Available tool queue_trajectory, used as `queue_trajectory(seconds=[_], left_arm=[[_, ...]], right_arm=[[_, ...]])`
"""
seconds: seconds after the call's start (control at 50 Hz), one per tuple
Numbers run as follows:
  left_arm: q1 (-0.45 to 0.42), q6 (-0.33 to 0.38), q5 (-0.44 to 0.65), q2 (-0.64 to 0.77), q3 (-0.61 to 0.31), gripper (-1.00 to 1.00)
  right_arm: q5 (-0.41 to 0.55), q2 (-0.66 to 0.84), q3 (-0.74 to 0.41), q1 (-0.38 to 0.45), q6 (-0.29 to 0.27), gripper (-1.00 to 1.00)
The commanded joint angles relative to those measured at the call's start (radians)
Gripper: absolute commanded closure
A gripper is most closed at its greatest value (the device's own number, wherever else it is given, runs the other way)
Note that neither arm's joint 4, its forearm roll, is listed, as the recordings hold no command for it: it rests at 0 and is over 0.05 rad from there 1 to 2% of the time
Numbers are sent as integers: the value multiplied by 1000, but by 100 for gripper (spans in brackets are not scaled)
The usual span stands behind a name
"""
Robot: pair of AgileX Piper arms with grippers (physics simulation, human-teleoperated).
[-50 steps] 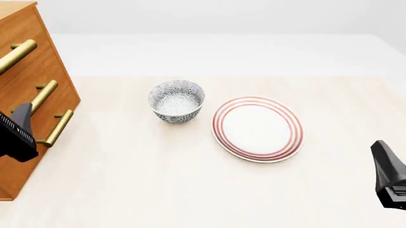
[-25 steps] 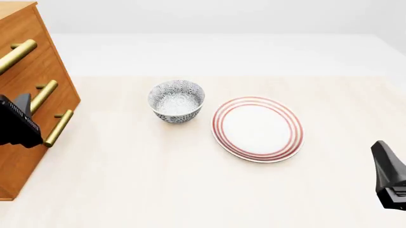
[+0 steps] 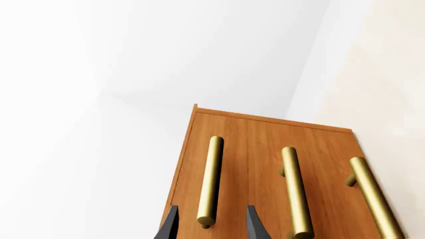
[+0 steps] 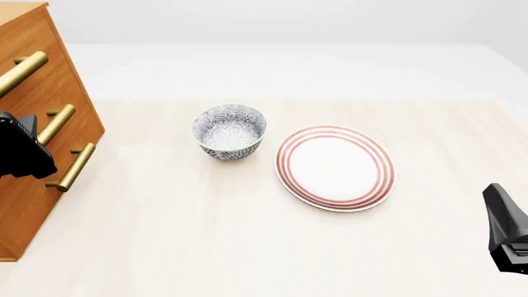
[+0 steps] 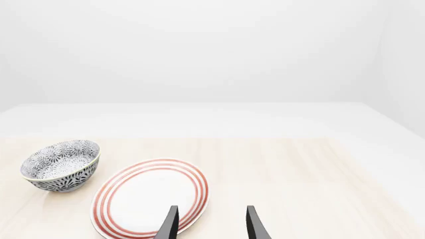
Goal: Open the top drawer of the cabinet.
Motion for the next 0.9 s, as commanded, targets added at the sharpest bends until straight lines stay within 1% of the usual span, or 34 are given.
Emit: queue_trajectory(seconds=[0.02, 0.18, 0.2, 0.38, 0.42, 0.46, 0.48, 0.5, 0.52, 0.56, 0.68, 0.84, 0.86, 0.9], left_arm=[[24, 0, -23, 59, -35, -100], [41, 7, -56, 98, -53, -100], [49, -3, -42, 96, -62, -100], [76, 3, -50, 134, -77, -100], [85, -12, -25, 130, -89, -100], [95, 17, -69, 158, -81, -100], [93, -13, -20, 141, -98, -100], [96, 11, -53, 159, -91, -100], [100, 17, -61, 168, -91, -100], [97, 7, -43, 166, -101, -100], [108, 23, -58, 200, -114, -100], [112, 21, -50, 195, -128, -100], [112, 24, -59, 194, -127, 100], [112, 30, -63, 191, -122, 100]], right_arm=[[4, -5, 1, 0, -1, -100], [5, -6, 1, 0, -1, -100], [4, -5, 1, 0, -1, -100], [4, -5, 1, 0, -1, -100], [4, -6, 1, 0, -1, -100], [4, -5, 1, 0, -1, -100], [5, -6, 1, 0, -1, -100], [5, -6, 1, 0, -1, -100], [4, -6, 1, 0, -1, -100], [4, -5, 1, 0, -1, -100], [4, -5, 1, 0, -1, -100], [4, -5, 1, 0, -1, -100], [4, -5, 1, 0, -1, -100], [4, -5, 1, 0, -1, -100]])
